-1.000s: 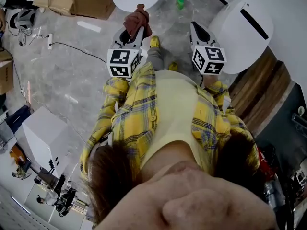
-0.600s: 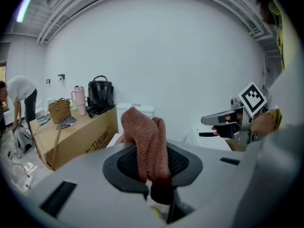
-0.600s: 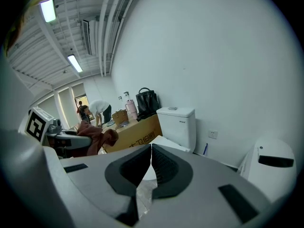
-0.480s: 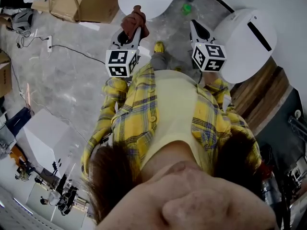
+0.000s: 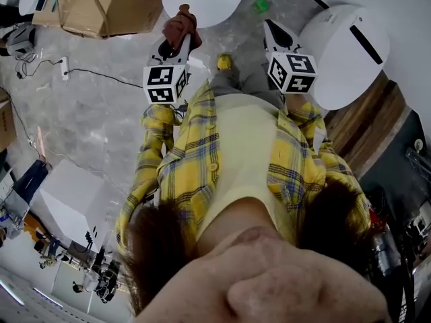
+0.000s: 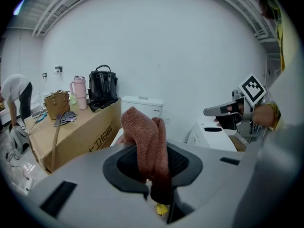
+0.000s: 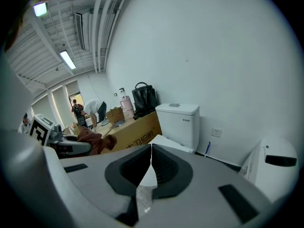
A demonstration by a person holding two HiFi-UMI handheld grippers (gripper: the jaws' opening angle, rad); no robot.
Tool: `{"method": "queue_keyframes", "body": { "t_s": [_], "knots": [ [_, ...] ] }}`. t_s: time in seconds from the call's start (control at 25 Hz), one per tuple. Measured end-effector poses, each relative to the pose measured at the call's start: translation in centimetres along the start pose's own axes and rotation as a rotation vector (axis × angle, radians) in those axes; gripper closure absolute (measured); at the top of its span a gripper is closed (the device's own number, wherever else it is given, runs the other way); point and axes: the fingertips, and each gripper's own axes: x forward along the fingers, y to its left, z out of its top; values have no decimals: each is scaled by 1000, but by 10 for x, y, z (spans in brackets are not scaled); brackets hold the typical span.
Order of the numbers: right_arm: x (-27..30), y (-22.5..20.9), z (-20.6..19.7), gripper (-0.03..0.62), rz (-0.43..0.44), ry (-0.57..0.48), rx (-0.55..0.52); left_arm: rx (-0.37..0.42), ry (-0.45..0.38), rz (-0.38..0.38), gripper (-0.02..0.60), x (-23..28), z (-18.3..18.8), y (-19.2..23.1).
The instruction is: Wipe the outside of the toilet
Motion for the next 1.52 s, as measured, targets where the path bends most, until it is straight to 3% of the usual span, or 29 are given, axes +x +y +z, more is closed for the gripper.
{"method": "queue_keyframes", "body": {
  "t_s": [0.4, 0.8, 1.16, 1.52],
  "knots": [
    [49, -25, 4, 568, 21, 44, 34, 15, 9, 57, 488, 38, 11, 30],
    [120, -50, 23, 568, 104, 100, 22, 66, 51, 120, 488, 126, 29, 64],
    [175, -83, 16, 568, 127, 178, 53, 166, 124, 89, 488, 208, 25, 87],
    [217, -102, 2, 568, 138, 227, 90, 247, 211, 62, 488, 258, 9, 106]
  ]
}}
